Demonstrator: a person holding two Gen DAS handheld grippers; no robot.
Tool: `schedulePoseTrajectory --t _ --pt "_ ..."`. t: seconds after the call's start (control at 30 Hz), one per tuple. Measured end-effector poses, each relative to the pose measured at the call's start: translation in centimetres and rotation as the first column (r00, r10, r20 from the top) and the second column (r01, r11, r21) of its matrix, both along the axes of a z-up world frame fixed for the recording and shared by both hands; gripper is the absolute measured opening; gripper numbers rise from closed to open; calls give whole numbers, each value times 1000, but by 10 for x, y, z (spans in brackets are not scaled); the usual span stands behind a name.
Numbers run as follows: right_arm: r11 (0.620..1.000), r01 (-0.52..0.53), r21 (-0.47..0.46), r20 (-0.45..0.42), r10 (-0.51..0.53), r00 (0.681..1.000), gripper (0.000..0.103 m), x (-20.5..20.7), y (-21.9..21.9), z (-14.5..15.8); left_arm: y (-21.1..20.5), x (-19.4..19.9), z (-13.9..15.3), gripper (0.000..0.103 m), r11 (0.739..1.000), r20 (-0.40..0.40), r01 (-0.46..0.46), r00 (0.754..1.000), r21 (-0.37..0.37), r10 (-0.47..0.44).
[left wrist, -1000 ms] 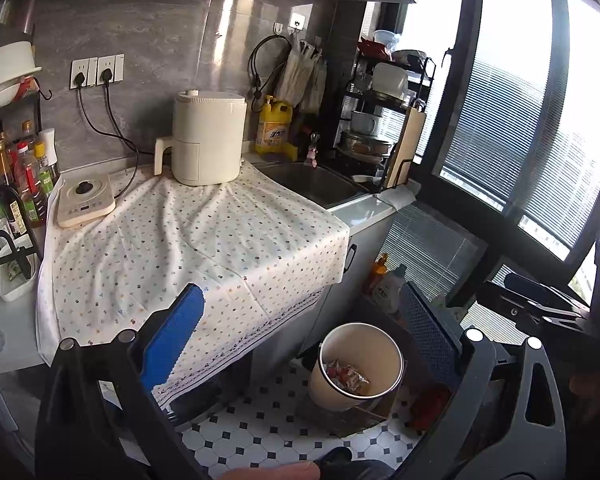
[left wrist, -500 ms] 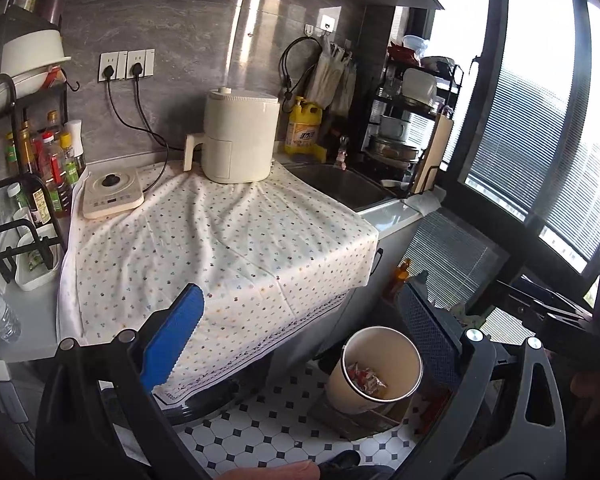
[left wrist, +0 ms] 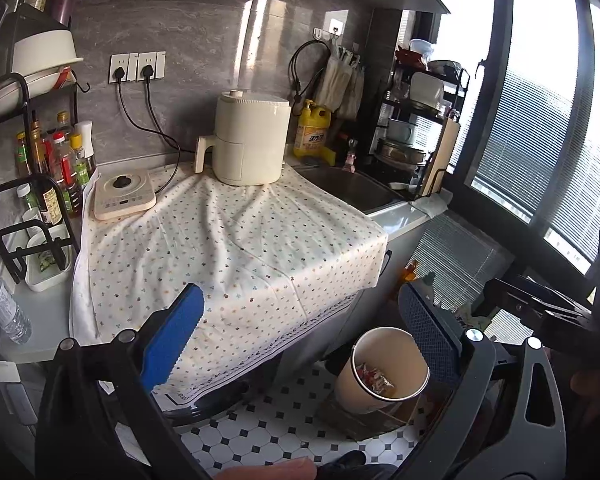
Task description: Collect trash
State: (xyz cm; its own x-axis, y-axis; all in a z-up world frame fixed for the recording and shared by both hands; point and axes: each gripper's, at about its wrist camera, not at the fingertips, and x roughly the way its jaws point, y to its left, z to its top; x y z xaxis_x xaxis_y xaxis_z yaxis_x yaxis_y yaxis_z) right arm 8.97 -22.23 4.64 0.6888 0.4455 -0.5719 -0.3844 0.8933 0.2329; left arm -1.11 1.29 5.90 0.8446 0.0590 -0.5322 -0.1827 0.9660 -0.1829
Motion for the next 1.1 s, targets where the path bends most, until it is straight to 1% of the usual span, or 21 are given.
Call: schedulePoseTrajectory --t 0.4,0.83,1.1 --pt "1000 23 -13 -17 -23 1000 95 -4 -9 -3 -3 1 -1 97 1000 -5 17 1000 -14 -17" --pt "998 53 -24 -12 -53 999 95 -10 -18 -2 -10 4 0 97 998 17 56 998 -12 -55" --pt "999 42 -31 -35 -43 998 95 -4 -12 -9 -2 4 -5 97 999 1 38 999 -23 -38"
